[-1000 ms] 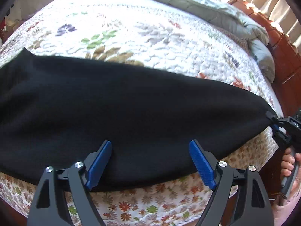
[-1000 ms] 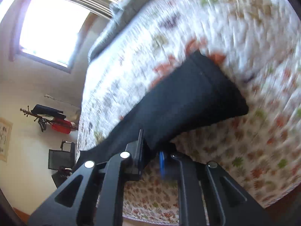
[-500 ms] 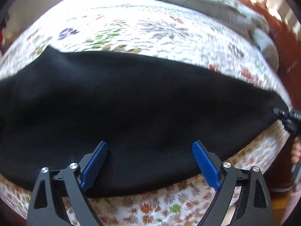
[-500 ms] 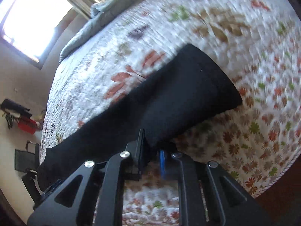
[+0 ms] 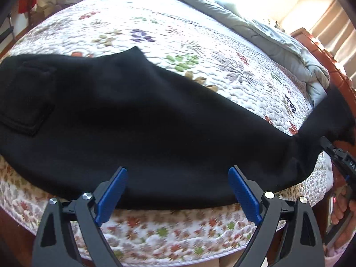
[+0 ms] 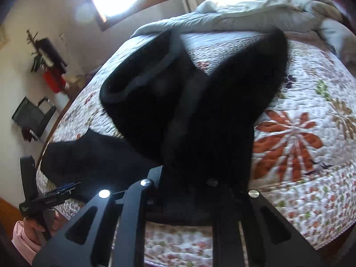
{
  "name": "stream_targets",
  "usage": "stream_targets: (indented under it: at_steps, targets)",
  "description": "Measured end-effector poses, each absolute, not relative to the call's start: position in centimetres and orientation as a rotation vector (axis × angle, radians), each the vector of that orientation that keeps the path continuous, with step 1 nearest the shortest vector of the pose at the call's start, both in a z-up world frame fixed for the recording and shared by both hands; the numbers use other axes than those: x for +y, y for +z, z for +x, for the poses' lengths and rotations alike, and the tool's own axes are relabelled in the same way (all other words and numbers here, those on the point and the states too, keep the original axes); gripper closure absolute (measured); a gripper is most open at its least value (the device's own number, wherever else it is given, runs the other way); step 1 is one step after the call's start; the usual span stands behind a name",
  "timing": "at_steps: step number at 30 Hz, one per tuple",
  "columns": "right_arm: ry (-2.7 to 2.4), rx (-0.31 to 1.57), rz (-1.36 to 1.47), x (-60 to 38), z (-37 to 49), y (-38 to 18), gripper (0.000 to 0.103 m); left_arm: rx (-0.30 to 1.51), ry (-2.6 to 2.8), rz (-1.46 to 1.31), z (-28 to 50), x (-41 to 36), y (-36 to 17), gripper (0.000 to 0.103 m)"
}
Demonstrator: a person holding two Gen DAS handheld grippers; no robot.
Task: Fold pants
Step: 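Lift the held leg end and fold it over toward the waistband, then lower the folded leg end onto the pants and open the right gripper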
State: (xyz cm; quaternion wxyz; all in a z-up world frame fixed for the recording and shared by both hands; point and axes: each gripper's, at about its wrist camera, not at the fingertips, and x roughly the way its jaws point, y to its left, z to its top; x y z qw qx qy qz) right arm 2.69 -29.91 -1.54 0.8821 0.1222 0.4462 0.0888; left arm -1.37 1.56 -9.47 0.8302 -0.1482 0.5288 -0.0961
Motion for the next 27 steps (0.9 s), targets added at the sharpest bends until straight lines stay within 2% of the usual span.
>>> stream_targets:
  at_steps: [5,7,13,17,18,19,23,27]
  targets:
    - [0.248,0.984,0.229,-25.1,4.4,-3.4,0.091,1.135,-0.195,-0.349,-1.8,3.0,-10.1,0.011]
    - [0.287,1.005,0.242,-23.5,5.0,-4.0,0.099,1.133,-0.196,-0.356,-1.9,3.5,-10.2,0.011]
    - [0.293,1.073,0.153,-19.9,5.5,-5.5,0.098,1.133,-0.197,-0.393,-2.0,4.7,-10.4,0.011]
    - [0.322,1.252,0.079,-18.9,4.7,-9.3,0.09,1.143,-0.201,-0.401,-2.0,5.0,-10.7,0.01]
    - [0.338,1.28,0.083,-18.9,4.3,-10.1,0.081,1.146,-0.204,-0.405,-2.0,4.9,-10.8,0.01]
    - [0.348,1.29,0.091,-18.9,3.9,-10.5,0.078,1.148,-0.209,-0.41,-1.9,4.7,-10.8,0.01]
    - [0.376,1.235,0.114,-20.0,2.0,-9.4,0.068,1.176,-0.268,-0.461,-1.2,3.3,-10.9,0.01]
    - [0.34,1.185,0.151,-22.1,1.3,-7.6,0.068,1.209,-0.348,-0.509,0.2,0.3,-10.8,0.01]
